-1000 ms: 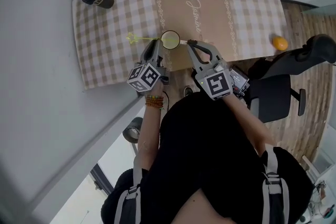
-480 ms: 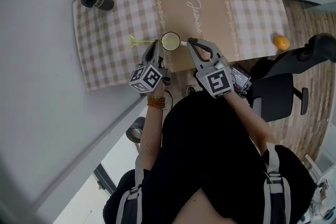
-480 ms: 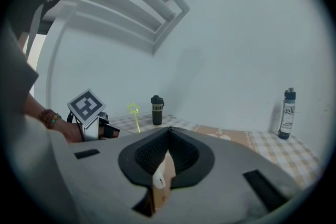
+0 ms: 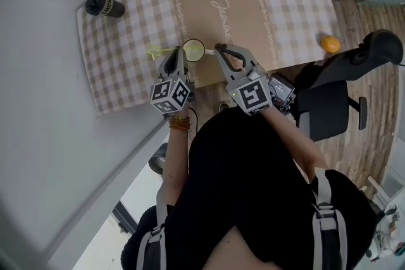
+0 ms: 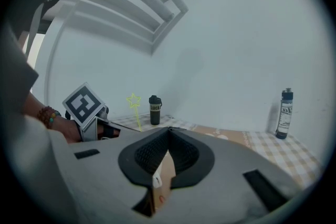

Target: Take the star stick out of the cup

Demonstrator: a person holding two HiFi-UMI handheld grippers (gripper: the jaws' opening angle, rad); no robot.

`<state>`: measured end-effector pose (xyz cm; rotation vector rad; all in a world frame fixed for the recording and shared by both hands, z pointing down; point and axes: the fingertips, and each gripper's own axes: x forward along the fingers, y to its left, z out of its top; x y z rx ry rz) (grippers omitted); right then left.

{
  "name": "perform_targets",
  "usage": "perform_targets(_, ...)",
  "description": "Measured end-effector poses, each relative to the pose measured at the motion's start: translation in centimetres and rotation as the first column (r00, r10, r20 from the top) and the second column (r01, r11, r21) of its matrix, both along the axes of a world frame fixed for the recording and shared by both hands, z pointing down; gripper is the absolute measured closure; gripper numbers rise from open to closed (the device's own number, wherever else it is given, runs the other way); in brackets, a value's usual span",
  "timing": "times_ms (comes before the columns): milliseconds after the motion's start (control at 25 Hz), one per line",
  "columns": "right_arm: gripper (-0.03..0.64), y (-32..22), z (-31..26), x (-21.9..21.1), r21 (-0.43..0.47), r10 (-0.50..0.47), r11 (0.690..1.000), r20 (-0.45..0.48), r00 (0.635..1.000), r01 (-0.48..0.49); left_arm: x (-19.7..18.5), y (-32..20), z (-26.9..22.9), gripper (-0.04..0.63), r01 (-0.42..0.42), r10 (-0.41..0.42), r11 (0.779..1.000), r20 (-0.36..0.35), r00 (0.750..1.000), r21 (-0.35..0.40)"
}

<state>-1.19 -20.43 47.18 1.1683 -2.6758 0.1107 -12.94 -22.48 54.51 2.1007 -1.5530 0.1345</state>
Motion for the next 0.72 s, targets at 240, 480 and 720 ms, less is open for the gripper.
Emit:
perform_targets(240,0.611,-0.4,0.0,0.5,-0.002,0.017,1.000,0.008,1.000,-0.017,1.9,-0.7,-1.4,0.584,-0.048,0.046,0.998,0.051,0.998,0.034)
perform_targets(480,0.611,-0.6,-0.1,0.4,-0.007,0.027,1.000,0.015,1.000,-0.027,2.3,-1.1,-2.2,0.584,-0.063,0.059,0.997,0.062,0.996,0.054)
perform_targets(720,0.611,-0.6,-0.2,0.5,-0.002,0.030,1.000,0.015,0.999,-0.030,2.0,-1.7,-3.4,0.585,-0.065,0.059,0.994,0.066,0.996,0.089)
